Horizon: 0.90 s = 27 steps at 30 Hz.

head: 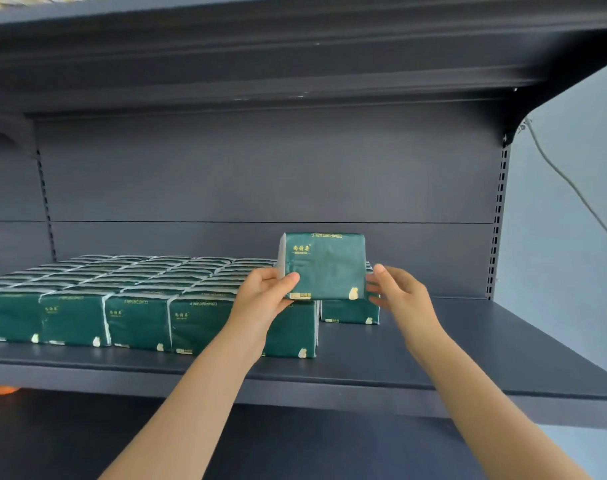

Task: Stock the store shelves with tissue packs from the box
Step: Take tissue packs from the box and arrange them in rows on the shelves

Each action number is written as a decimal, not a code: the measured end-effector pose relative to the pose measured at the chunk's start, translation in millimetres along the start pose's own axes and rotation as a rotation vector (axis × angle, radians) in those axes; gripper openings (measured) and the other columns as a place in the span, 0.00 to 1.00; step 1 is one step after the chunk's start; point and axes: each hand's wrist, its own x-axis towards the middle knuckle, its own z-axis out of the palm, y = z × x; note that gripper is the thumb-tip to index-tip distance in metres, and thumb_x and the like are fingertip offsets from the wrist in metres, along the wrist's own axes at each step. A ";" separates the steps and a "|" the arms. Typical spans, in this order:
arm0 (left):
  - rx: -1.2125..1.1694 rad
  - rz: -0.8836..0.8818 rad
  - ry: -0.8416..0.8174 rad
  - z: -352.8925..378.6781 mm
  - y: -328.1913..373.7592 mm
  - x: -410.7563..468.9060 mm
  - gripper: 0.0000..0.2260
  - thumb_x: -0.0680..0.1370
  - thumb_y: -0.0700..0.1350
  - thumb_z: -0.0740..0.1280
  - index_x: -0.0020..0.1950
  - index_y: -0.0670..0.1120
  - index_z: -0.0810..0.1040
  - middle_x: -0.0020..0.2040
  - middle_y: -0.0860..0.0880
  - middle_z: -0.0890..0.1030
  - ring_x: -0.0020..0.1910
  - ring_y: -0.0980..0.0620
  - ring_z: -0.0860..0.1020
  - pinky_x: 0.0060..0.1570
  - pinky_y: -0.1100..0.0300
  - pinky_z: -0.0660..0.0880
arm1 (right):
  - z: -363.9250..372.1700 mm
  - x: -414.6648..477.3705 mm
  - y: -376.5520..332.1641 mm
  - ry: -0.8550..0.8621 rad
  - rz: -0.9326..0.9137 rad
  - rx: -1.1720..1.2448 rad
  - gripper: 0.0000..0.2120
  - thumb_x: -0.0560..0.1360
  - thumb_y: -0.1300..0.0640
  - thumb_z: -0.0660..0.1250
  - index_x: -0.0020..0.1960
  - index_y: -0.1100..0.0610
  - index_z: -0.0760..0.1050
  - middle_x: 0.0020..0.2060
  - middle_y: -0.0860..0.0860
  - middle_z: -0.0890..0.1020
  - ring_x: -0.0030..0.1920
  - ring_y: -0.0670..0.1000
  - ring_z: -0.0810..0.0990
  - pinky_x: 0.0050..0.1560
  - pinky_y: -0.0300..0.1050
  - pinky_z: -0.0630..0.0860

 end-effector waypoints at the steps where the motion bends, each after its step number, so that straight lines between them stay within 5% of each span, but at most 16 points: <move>1: 0.020 -0.001 -0.023 4.4 -3.3 -3.0 0.09 0.76 0.41 0.69 0.54 0.43 0.74 0.53 0.46 0.81 0.55 0.51 0.80 0.59 0.56 0.75 | 1.7 -5.1 -7.0 -0.017 -0.020 0.042 0.09 0.78 0.50 0.63 0.54 0.53 0.77 0.48 0.47 0.83 0.48 0.43 0.81 0.50 0.38 0.77; 3: 0.070 0.016 -0.069 12.6 -9.6 -9.0 0.08 0.76 0.42 0.69 0.54 0.44 0.75 0.53 0.47 0.82 0.54 0.53 0.80 0.57 0.58 0.76 | 3.3 -10.5 -15.2 -0.033 -0.051 0.082 0.07 0.77 0.52 0.66 0.53 0.52 0.77 0.44 0.44 0.84 0.44 0.41 0.82 0.43 0.33 0.77; 8: 0.439 0.196 -0.068 13.5 -17.1 -12.1 0.06 0.75 0.47 0.70 0.48 0.54 0.75 0.48 0.57 0.80 0.48 0.63 0.78 0.47 0.67 0.74 | -7.8 -4.6 -8.5 -0.032 -0.046 0.010 0.14 0.71 0.59 0.73 0.55 0.54 0.76 0.48 0.47 0.84 0.49 0.45 0.82 0.42 0.32 0.78; 12: 0.915 0.474 -0.078 1.8 -21.9 -5.0 0.11 0.78 0.49 0.66 0.60 0.49 0.76 0.58 0.57 0.77 0.57 0.60 0.74 0.61 0.65 0.68 | -16.2 8.6 3.1 0.029 -0.035 -0.010 0.14 0.70 0.59 0.74 0.54 0.55 0.76 0.47 0.48 0.83 0.48 0.46 0.82 0.42 0.34 0.76; 16: 1.432 0.717 -0.118 -10.4 -27.8 10.7 0.21 0.80 0.54 0.59 0.69 0.45 0.71 0.68 0.50 0.72 0.70 0.51 0.66 0.68 0.59 0.61 | -16.6 29.5 22.5 0.117 0.006 -0.301 0.16 0.70 0.55 0.75 0.53 0.55 0.72 0.47 0.47 0.80 0.47 0.48 0.79 0.42 0.39 0.74; 21: 1.642 0.713 -0.205 -14.8 -39.7 22.9 0.26 0.80 0.57 0.57 0.74 0.45 0.63 0.72 0.50 0.66 0.73 0.51 0.62 0.72 0.58 0.56 | -5.1 50.1 57.1 0.063 0.060 -0.624 0.18 0.71 0.52 0.73 0.53 0.59 0.71 0.45 0.50 0.75 0.49 0.53 0.75 0.44 0.43 0.70; 25: 1.706 0.710 -0.202 -16.7 -46.8 27.2 0.25 0.71 0.55 0.72 0.61 0.41 0.77 0.57 0.46 0.80 0.56 0.46 0.80 0.58 0.52 0.74 | 1.5 58.2 67.7 0.046 0.021 -0.781 0.16 0.73 0.51 0.70 0.52 0.61 0.70 0.50 0.55 0.76 0.46 0.53 0.72 0.42 0.43 0.66; 27: 1.674 0.709 -0.203 -17.0 -48.2 26.3 0.24 0.73 0.54 0.71 0.63 0.40 0.76 0.58 0.45 0.79 0.58 0.45 0.78 0.61 0.51 0.72 | 3.7 60.2 69.6 0.041 0.020 -0.814 0.17 0.74 0.51 0.69 0.54 0.62 0.70 0.52 0.56 0.76 0.48 0.55 0.73 0.42 0.43 0.66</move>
